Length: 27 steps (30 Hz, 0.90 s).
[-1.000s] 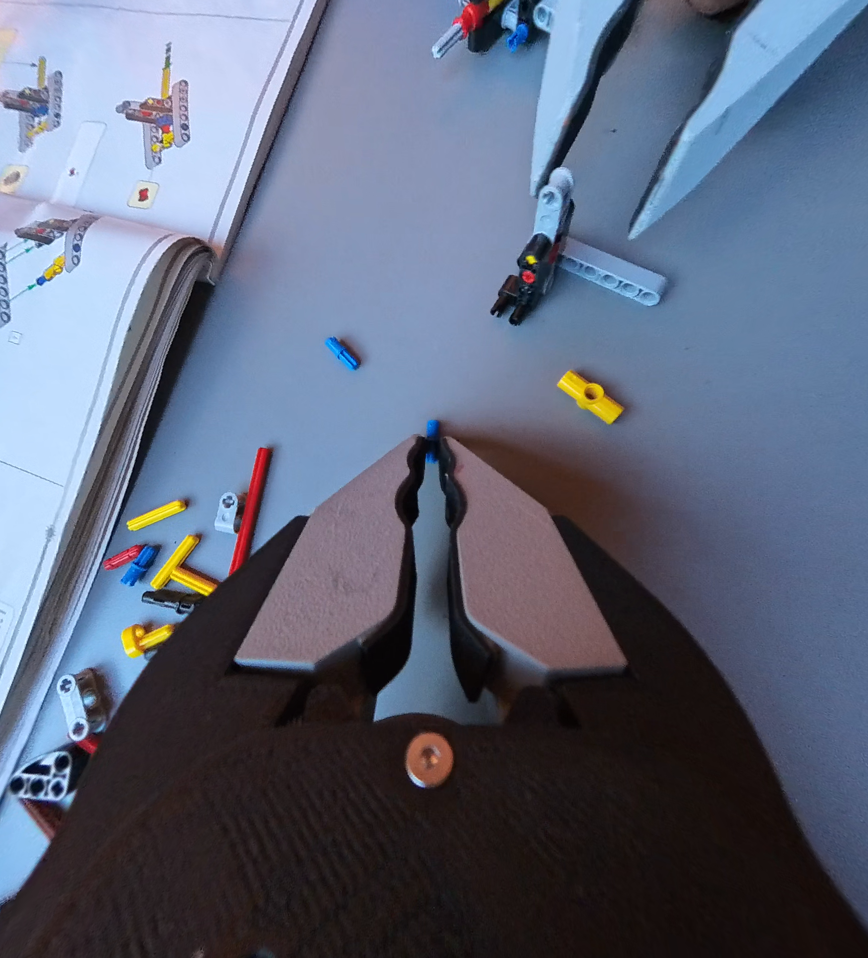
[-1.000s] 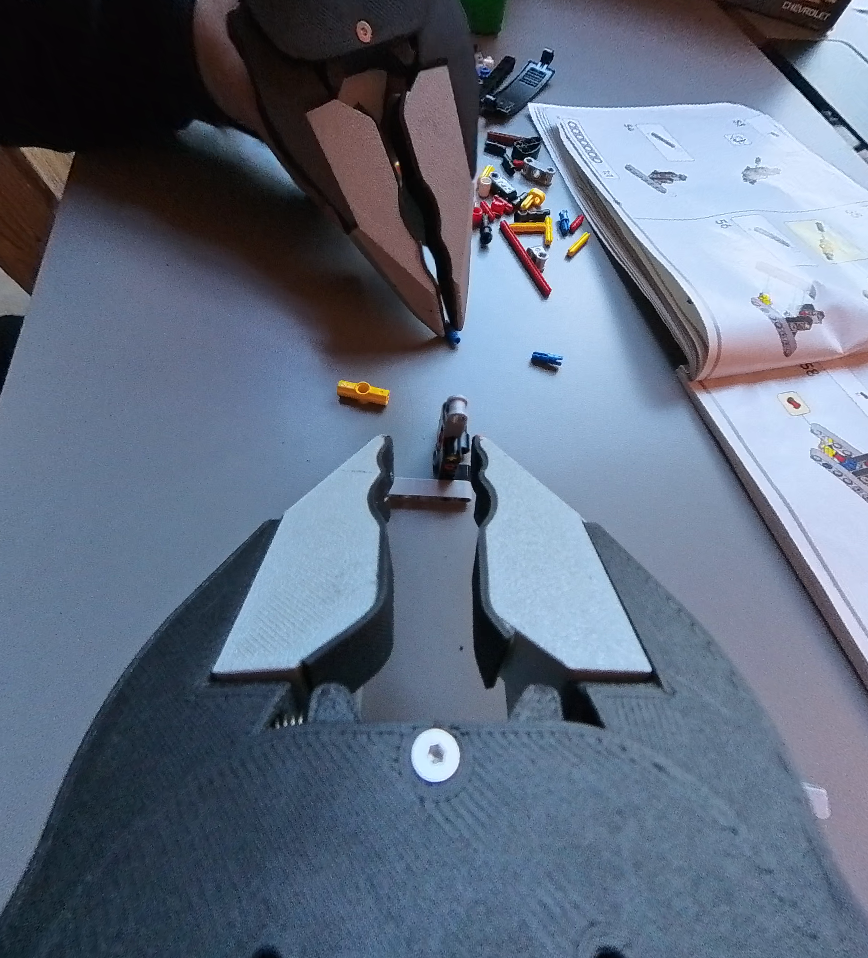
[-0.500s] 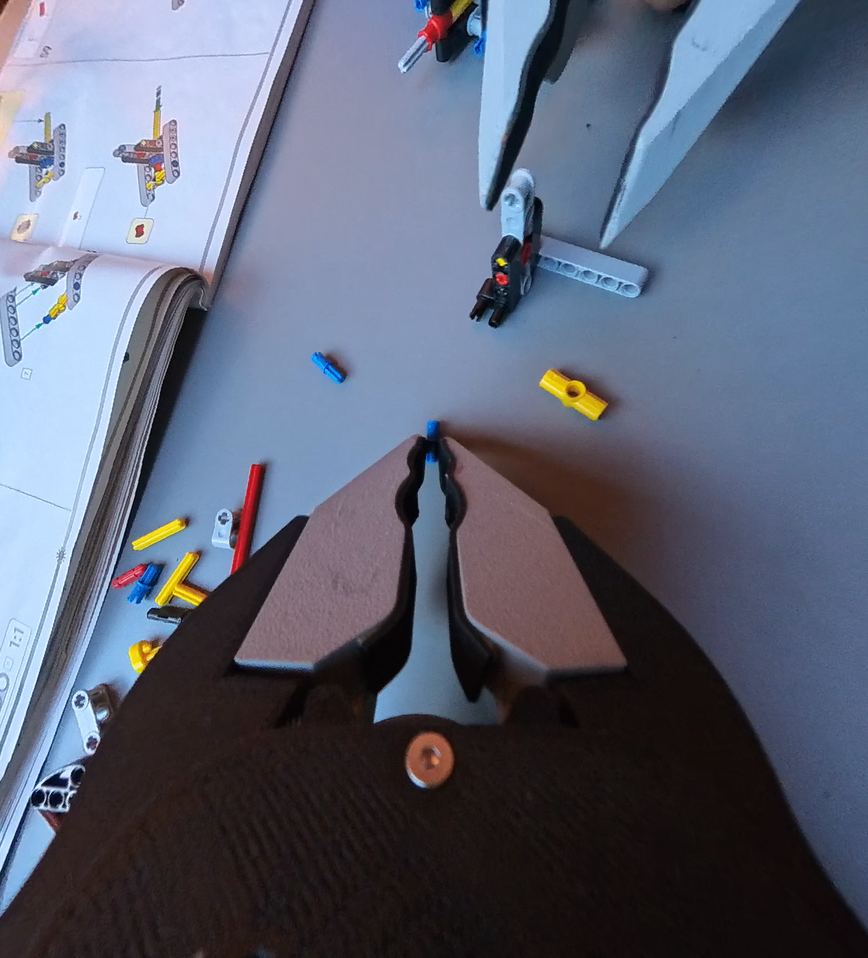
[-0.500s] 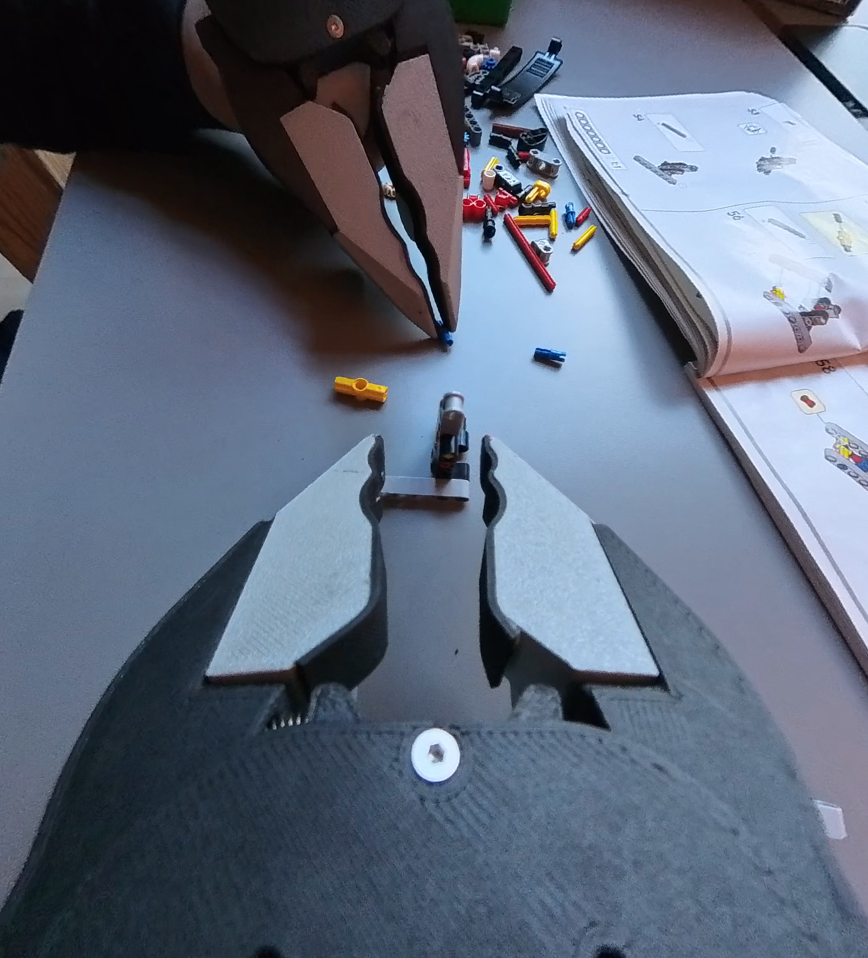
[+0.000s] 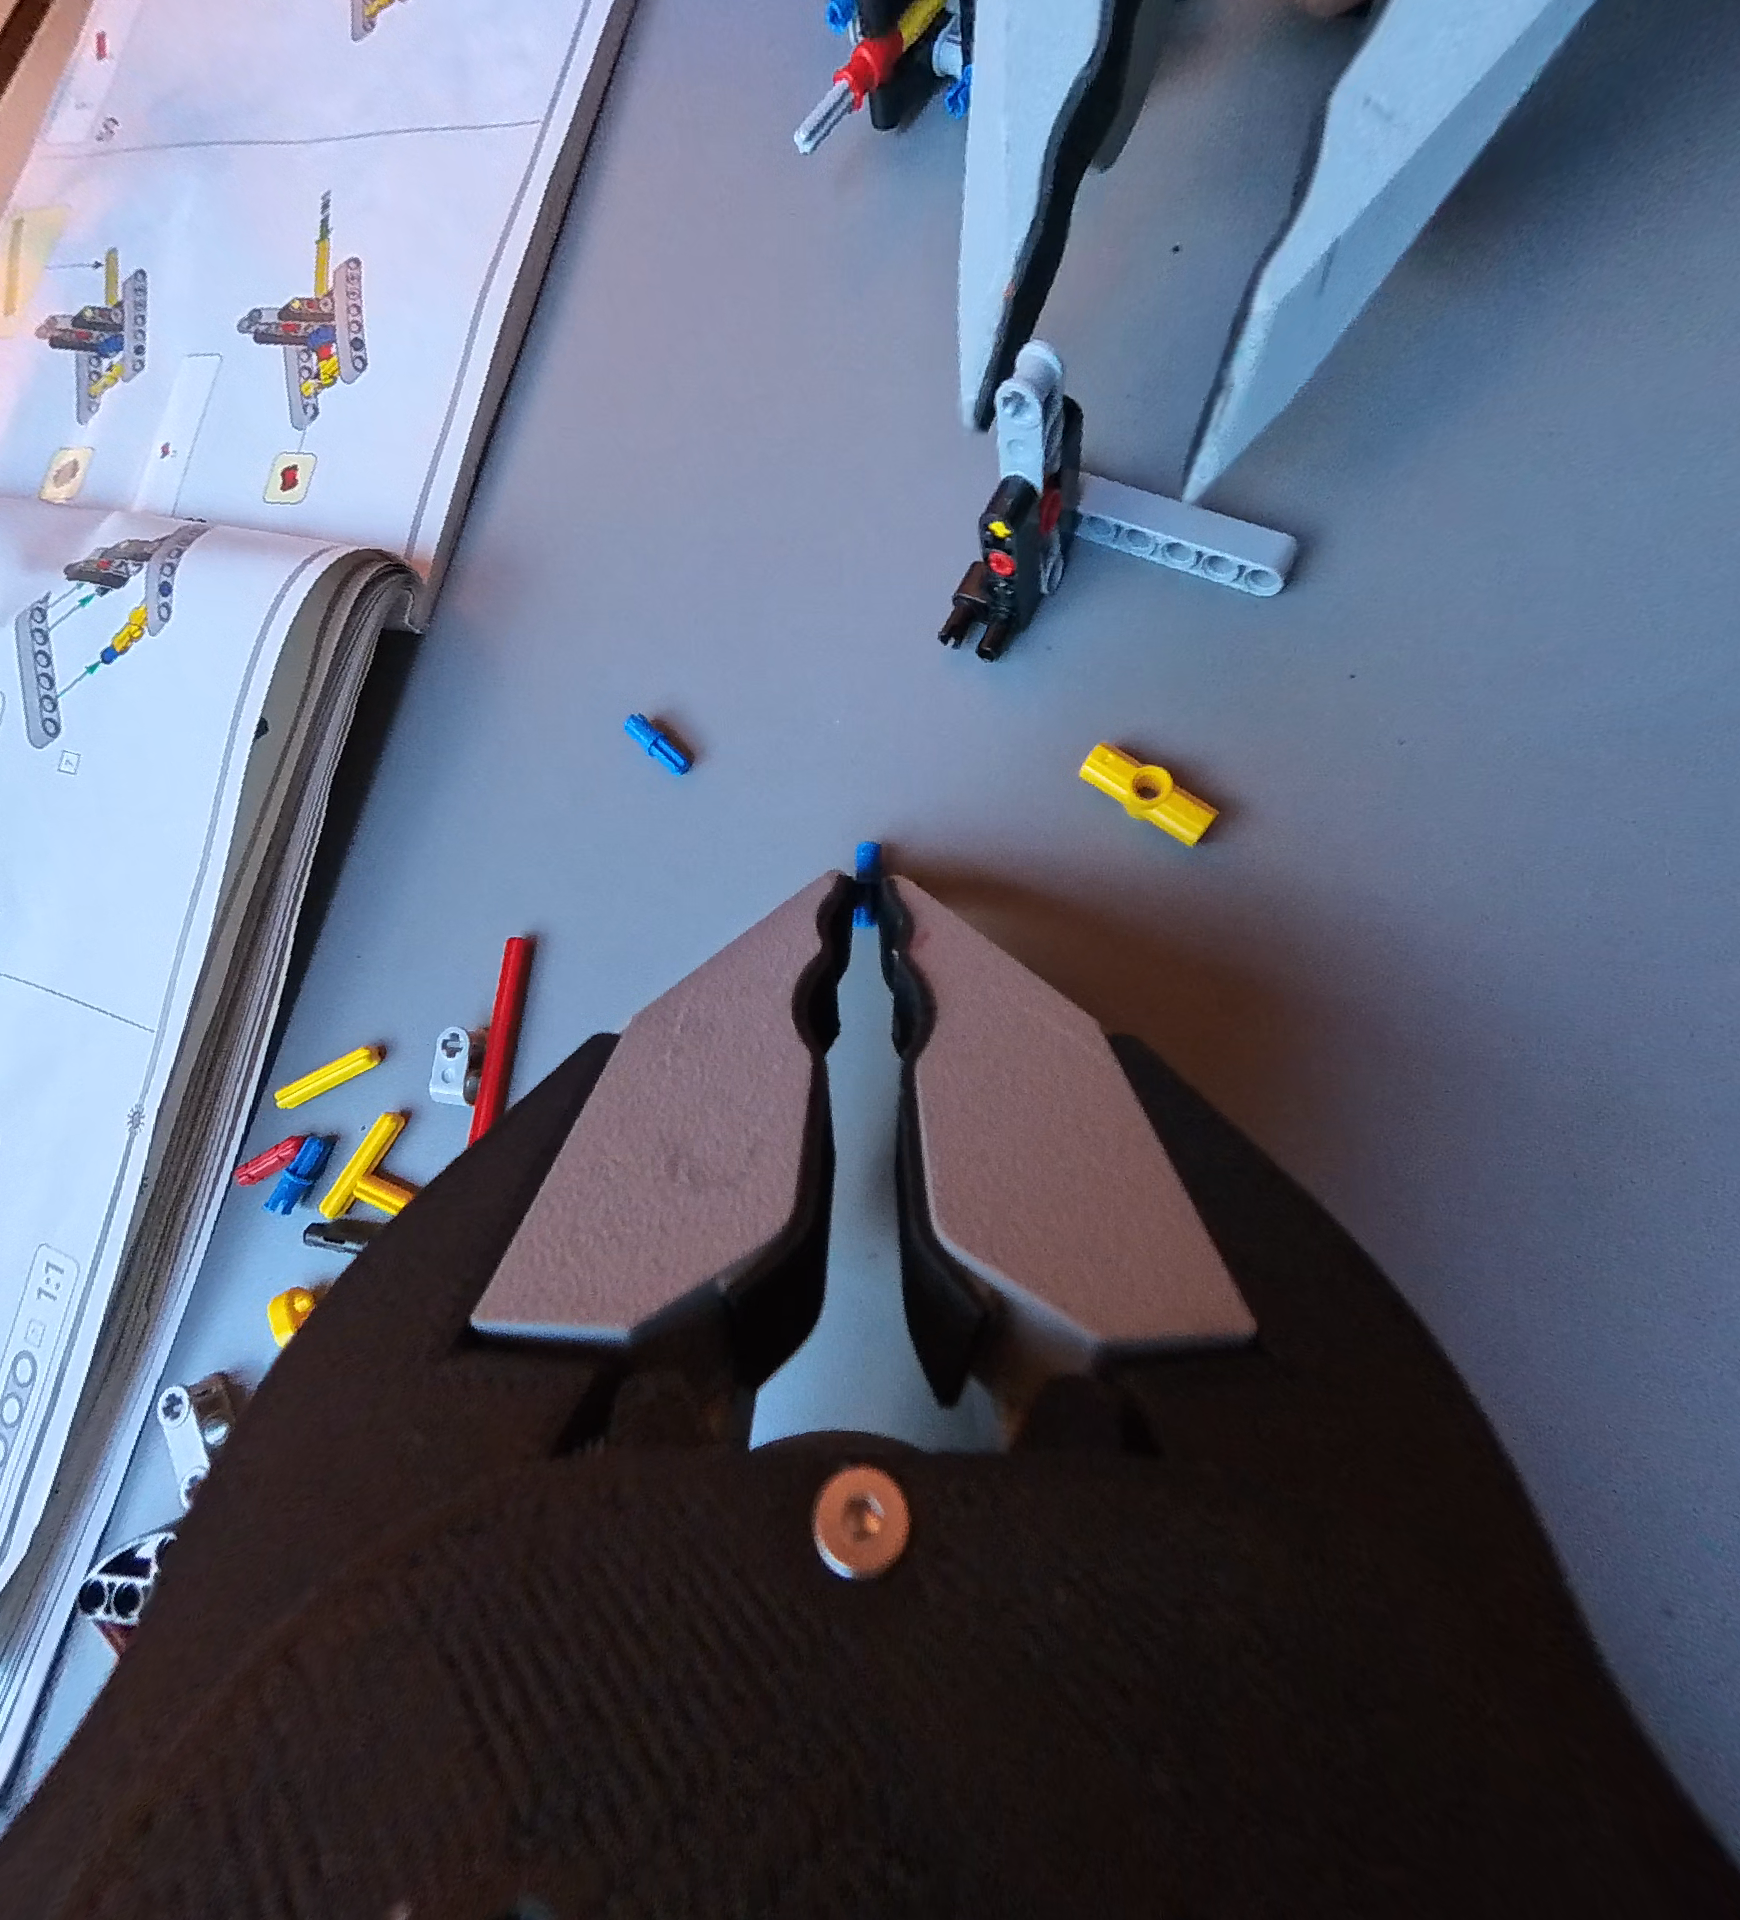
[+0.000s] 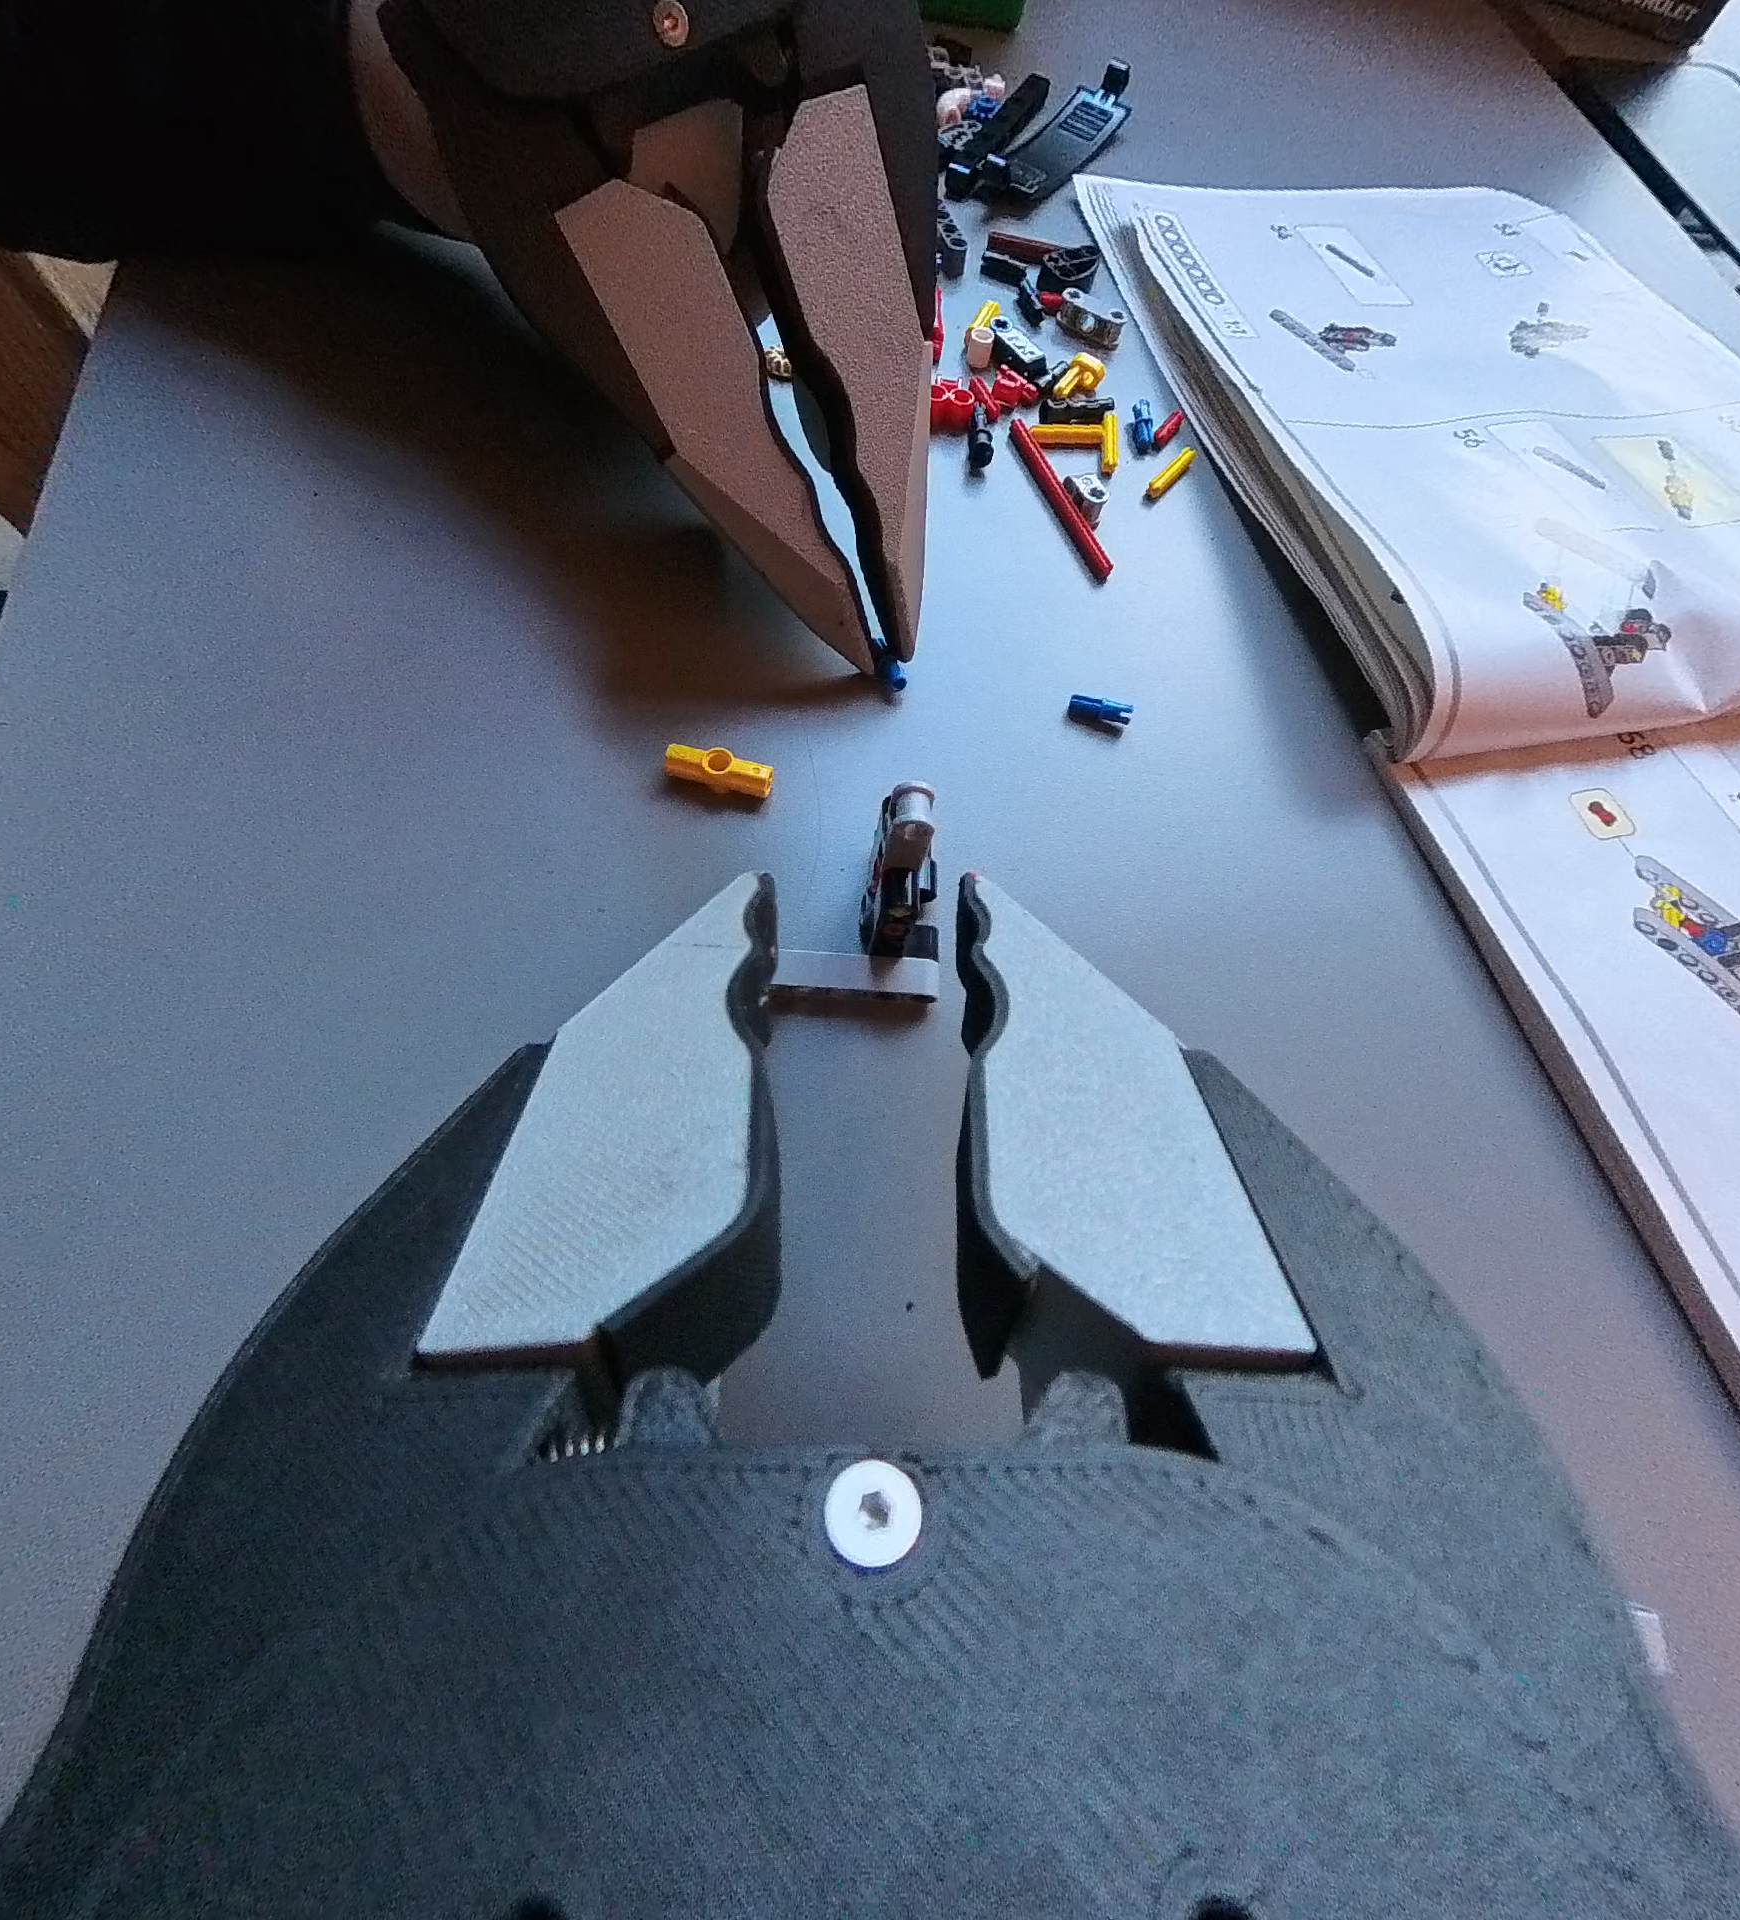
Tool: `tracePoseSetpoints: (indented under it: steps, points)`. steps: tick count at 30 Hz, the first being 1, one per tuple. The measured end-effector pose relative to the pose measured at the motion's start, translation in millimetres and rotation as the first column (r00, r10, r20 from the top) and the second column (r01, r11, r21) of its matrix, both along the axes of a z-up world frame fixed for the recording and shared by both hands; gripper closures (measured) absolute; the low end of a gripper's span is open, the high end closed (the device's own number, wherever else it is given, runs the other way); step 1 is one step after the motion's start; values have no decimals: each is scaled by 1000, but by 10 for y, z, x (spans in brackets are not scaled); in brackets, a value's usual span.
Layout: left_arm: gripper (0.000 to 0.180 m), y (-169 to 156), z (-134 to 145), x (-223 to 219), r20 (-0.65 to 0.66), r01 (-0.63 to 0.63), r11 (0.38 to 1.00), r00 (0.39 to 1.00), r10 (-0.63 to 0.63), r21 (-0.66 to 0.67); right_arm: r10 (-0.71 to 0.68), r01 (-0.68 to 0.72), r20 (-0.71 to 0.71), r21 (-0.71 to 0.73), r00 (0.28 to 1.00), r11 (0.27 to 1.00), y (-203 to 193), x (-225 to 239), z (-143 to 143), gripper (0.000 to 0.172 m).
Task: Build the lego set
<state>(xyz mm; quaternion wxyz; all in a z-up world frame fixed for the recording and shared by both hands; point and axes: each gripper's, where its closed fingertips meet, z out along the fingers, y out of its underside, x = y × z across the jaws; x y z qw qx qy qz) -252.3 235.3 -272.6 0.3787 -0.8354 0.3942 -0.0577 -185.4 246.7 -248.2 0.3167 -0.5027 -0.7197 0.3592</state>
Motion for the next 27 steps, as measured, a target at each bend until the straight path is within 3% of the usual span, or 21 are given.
tracePoseSetpoints:
  steps: [3,6,10,16,27]
  points:
    - [178,29,55,-19,-4,-10,999,1000,11,43,-6,7,-46,22,999,1000,27,-5,70,147]
    - [179,43,293,72,92,19,991,995,-31,135,-12,14,-102,15,995,1000,34,-10,187,155]
    - [179,-51,678,355,124,131,923,975,-187,362,-1,-10,-220,-46,975,999,-73,-47,439,166]
    - [179,-196,807,600,68,233,849,952,-300,475,48,-59,-239,-38,970,998,-276,-99,484,165]
    - [179,-216,741,637,45,259,852,949,-313,454,76,-92,-261,-51,962,994,-360,-106,530,168]
